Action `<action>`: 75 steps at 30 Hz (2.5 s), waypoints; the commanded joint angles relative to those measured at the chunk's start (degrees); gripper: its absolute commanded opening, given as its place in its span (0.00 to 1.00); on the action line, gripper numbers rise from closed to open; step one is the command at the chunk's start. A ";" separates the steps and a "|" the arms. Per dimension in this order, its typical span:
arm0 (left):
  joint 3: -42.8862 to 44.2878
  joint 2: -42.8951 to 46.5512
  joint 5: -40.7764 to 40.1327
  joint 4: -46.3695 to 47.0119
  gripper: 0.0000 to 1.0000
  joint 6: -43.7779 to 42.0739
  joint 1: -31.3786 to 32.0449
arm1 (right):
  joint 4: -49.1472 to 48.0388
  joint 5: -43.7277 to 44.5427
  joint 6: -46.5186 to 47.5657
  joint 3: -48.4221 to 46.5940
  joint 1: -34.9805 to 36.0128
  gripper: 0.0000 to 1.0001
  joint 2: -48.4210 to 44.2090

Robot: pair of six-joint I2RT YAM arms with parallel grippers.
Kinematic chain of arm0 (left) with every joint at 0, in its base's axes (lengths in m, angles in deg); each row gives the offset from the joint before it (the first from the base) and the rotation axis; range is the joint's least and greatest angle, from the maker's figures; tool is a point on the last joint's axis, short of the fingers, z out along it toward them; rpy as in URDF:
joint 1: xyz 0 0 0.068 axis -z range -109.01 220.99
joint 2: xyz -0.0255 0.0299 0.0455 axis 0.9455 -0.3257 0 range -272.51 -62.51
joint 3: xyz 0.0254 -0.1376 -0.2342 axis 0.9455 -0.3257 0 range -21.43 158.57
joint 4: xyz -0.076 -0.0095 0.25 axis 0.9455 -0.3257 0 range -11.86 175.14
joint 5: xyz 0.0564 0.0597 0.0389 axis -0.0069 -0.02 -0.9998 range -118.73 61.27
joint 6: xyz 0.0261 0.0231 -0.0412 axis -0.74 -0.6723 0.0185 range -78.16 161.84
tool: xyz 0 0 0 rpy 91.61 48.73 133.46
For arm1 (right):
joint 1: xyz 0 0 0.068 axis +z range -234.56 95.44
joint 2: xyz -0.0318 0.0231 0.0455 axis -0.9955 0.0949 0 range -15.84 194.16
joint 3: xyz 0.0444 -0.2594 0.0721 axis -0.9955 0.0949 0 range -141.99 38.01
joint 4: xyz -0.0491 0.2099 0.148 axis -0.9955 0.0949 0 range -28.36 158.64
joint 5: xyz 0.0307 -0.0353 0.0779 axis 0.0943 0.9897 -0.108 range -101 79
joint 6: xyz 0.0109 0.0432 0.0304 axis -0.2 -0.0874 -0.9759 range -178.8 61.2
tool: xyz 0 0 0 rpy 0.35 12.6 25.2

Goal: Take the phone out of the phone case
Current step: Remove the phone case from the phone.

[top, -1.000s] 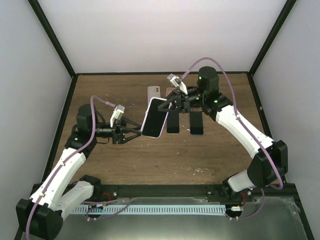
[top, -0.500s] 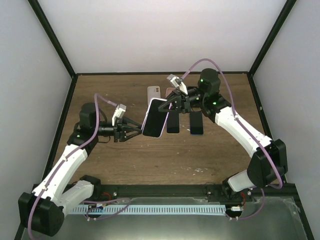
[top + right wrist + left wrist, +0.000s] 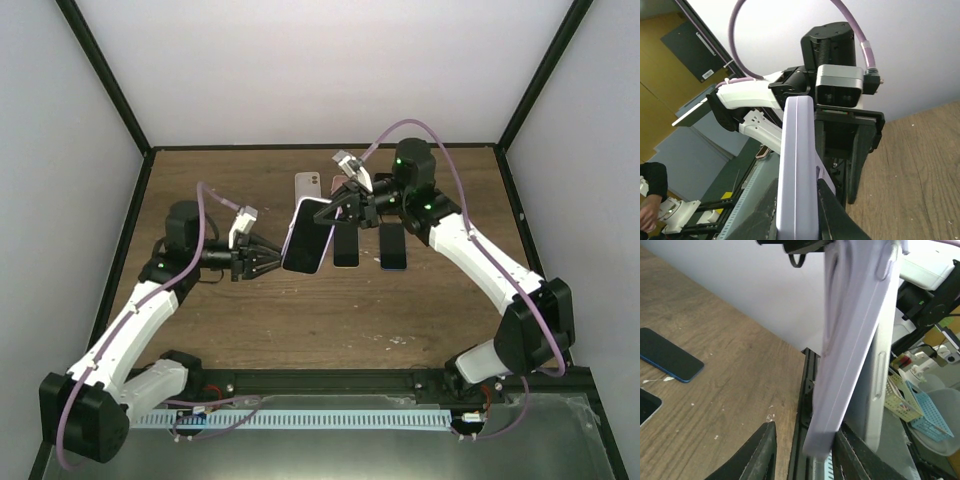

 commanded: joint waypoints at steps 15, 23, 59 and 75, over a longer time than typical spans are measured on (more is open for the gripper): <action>0.54 -0.69 0.76 13.78 0.01 13.99 2.57 | 18.85 2.69 15.41 -8.00 7.21 0.01 7.77; -4.55 0.56 0.90 23.05 0.00 25.21 -4.62 | 26.07 6.59 20.99 -13.07 3.48 0.27 9.07; -2.39 -8.71 -11.40 12.65 0.00 43.00 -12.96 | 25.24 78.31 60.61 -10.11 26.29 0.57 6.05; -3.06 -9.45 -9.92 14.89 0.00 45.27 -12.93 | 18.53 88.19 67.54 -5.87 29.04 0.53 9.09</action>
